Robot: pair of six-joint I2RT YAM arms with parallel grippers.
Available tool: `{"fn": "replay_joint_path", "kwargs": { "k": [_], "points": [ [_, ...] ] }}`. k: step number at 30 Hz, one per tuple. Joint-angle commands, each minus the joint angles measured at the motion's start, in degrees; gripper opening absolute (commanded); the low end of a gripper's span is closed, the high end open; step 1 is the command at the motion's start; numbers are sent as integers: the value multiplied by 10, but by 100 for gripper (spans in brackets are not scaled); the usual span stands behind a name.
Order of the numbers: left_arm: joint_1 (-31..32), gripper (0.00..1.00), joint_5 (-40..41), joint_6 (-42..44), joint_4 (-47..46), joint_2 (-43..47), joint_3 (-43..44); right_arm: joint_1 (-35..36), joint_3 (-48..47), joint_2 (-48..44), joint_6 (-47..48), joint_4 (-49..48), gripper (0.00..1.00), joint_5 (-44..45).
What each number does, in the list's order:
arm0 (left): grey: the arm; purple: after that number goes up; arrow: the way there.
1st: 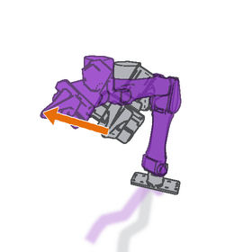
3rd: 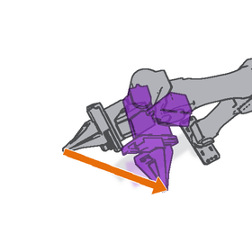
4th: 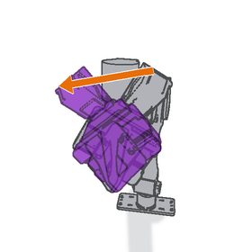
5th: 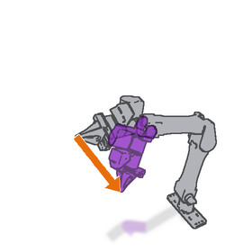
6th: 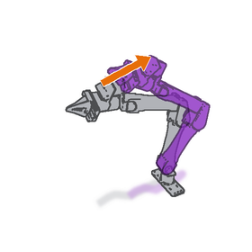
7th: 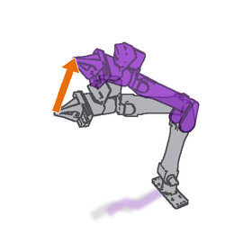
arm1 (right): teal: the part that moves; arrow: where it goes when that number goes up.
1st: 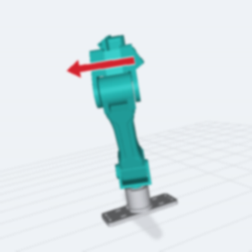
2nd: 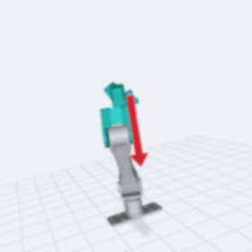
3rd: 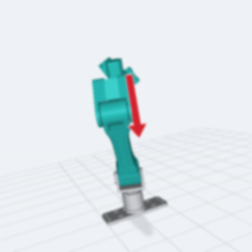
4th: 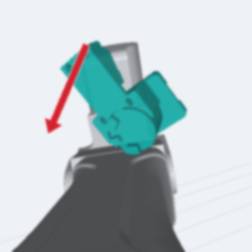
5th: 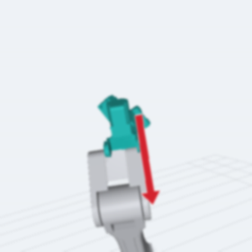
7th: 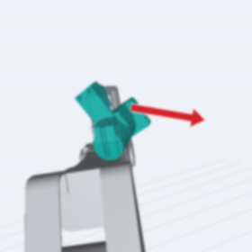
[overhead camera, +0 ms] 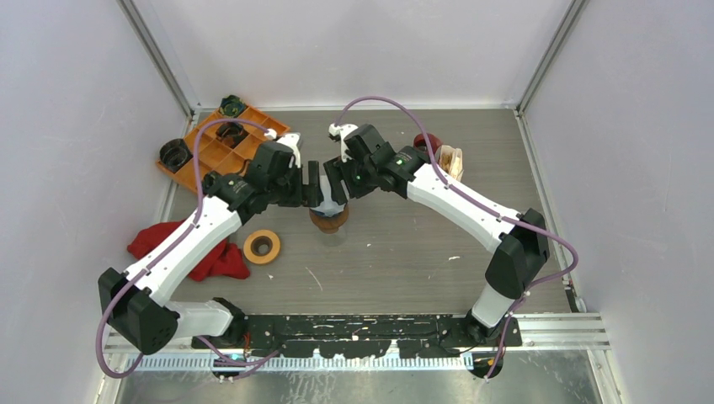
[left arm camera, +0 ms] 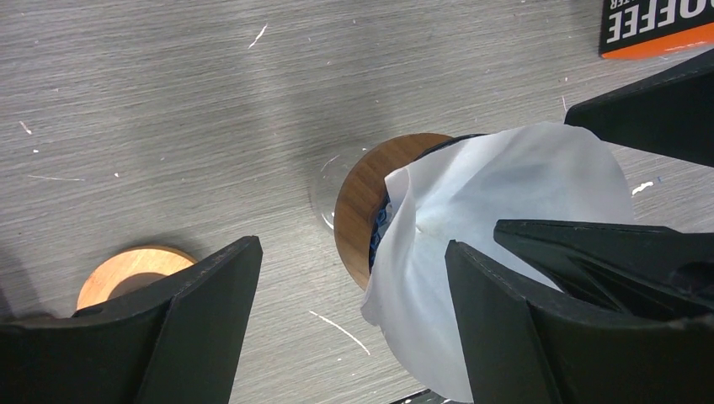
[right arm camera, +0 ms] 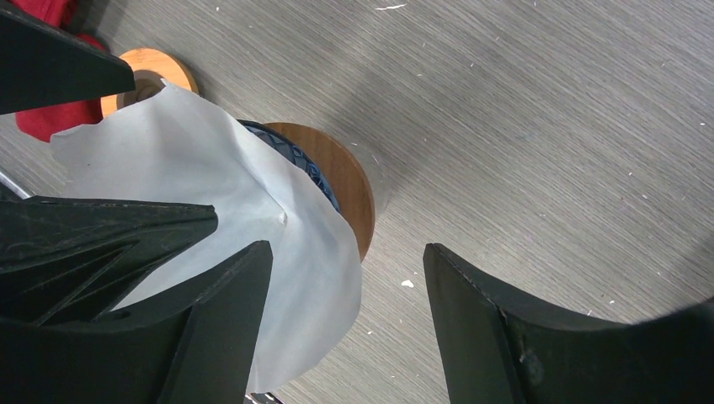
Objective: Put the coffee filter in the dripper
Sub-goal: Place the coffee filter in the coffee dripper.
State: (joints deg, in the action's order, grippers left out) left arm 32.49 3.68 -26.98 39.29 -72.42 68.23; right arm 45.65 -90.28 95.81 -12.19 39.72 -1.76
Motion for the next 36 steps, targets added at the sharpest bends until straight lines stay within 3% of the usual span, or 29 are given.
{"fn": "replay_joint_path", "kwargs": {
  "k": [1,21,36],
  "points": [
    [-4,83,-5,6,-3,22,6,1,-4,-11,2,-11,73,10],
    [-4,80,-10,21,11,-23,1,2,-9,30,11,-3,72,36],
    [-4,78,-3,28,22,-33,5,1,-29,-9,9,2,73,22]
  ]
}}
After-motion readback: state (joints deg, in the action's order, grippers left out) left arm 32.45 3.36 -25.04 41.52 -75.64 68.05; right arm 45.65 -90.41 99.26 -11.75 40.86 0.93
